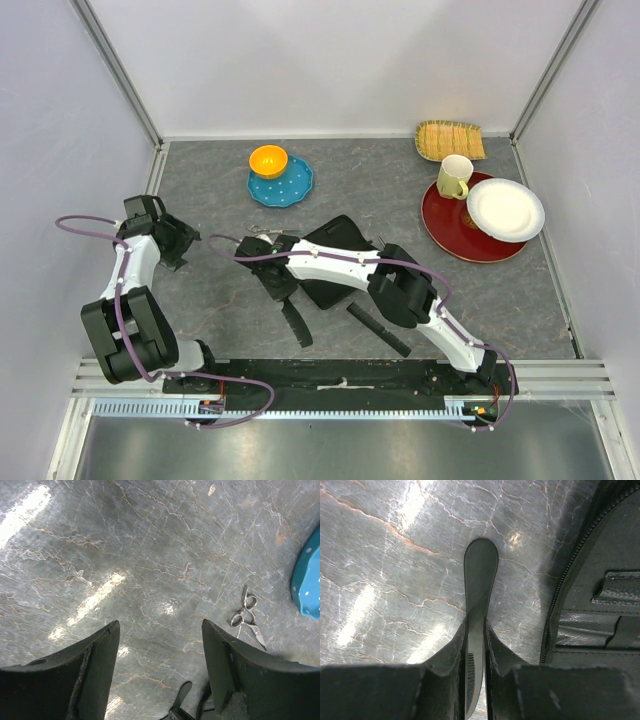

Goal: Sort the hair-cutting tools

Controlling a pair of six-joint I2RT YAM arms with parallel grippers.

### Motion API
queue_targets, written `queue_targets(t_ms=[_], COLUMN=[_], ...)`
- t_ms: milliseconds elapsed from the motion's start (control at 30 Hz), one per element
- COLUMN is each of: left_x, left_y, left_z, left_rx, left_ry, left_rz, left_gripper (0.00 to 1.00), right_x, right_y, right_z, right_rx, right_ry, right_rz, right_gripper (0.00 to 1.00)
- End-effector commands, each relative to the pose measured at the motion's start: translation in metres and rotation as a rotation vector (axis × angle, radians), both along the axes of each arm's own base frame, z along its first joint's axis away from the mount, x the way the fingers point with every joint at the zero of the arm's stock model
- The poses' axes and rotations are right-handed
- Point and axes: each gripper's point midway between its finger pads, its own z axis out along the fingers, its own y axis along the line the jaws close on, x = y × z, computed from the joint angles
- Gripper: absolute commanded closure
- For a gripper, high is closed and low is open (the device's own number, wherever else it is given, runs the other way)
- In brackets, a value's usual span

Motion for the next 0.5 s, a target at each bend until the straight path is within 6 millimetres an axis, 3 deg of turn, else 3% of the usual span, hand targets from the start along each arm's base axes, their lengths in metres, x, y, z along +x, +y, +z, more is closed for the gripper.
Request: queue_targets(t_ms=[0, 233, 467], left_x=[0.008, 0.005, 0.002], left_y=[-0.008, -0.021, -0.047], left_z=[0.007, 0.006, 0.0], left_rx=[-0.048, -0.109, -0.239], left_ry=[-0.056, -0.076, -0.107], left_rz=[0.0, -0.026, -0.078], left_gripper=[0.27, 0.27, 0.28], right_x=[-0.004, 0.0, 0.005], right_y=[-0.016, -0.01, -0.008], right_z=[0.009, 0.034, 0.051], right_rx=[-0.044, 0.015, 0.063], right_ry=[-0.018, -0.051, -0.063], right_rz=[-0.007, -0.016, -0.032], right_gripper=[0.83, 0.83, 0.82])
